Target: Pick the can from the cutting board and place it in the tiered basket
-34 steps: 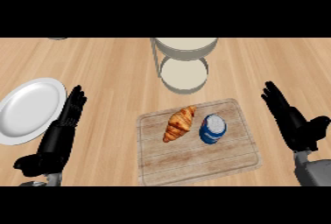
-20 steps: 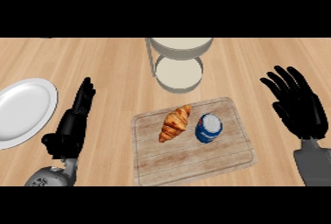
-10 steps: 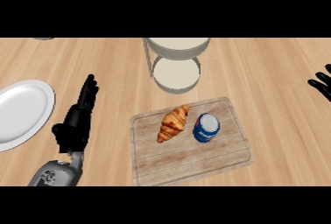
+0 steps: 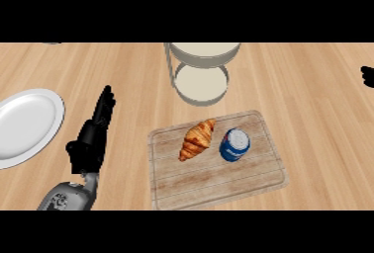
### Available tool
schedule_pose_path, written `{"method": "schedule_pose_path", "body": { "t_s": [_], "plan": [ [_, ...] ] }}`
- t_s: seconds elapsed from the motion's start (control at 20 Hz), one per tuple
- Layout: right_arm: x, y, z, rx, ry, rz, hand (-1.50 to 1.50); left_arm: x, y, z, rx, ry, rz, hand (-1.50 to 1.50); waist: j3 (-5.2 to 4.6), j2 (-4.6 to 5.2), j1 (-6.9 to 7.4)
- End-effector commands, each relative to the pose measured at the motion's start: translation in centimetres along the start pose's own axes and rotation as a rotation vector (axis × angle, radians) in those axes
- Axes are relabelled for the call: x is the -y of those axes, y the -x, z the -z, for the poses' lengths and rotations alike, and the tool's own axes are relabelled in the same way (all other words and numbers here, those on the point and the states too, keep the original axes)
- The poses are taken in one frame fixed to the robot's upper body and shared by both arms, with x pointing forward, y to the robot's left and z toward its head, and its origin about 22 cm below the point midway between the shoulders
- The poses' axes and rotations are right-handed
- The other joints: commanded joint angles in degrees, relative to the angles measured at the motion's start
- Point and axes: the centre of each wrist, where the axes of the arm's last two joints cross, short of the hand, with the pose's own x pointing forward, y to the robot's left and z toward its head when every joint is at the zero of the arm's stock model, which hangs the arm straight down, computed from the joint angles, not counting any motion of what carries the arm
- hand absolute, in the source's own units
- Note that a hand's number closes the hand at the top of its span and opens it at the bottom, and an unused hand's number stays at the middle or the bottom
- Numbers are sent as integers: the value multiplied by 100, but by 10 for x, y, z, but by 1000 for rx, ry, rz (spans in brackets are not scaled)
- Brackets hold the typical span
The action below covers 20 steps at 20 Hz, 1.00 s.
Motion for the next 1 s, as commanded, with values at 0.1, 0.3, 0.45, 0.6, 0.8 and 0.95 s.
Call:
{"method": "schedule_pose_path", "body": {
  "t_s": [0.1,0.3,0.45,0.6,0.8,0.95],
  "plan": [
    [-42,-60,10,-122,-53,-199,-150,7,2,-3,1,21,-2,0,11,35,90],
    [-52,-94,25,-187,-99,-237,-150,3,-17,1,21,39,-14,0,10,49,219],
    [-73,-105,31,-189,-97,-232,-150,-3,1,-10,19,40,-5,0,14,55,194],
    [-65,-106,53,-204,-130,-265,-150,18,-7,2,6,22,-1,0,17,63,178],
    [-80,-115,62,-272,-208,-291,-150,-9,-1,6,13,25,-21,0,11,61,187],
    [-94,-107,56,-316,-232,-307,-150,2,3,-10,16,11,1,0,21,48,141]
  ]
}}
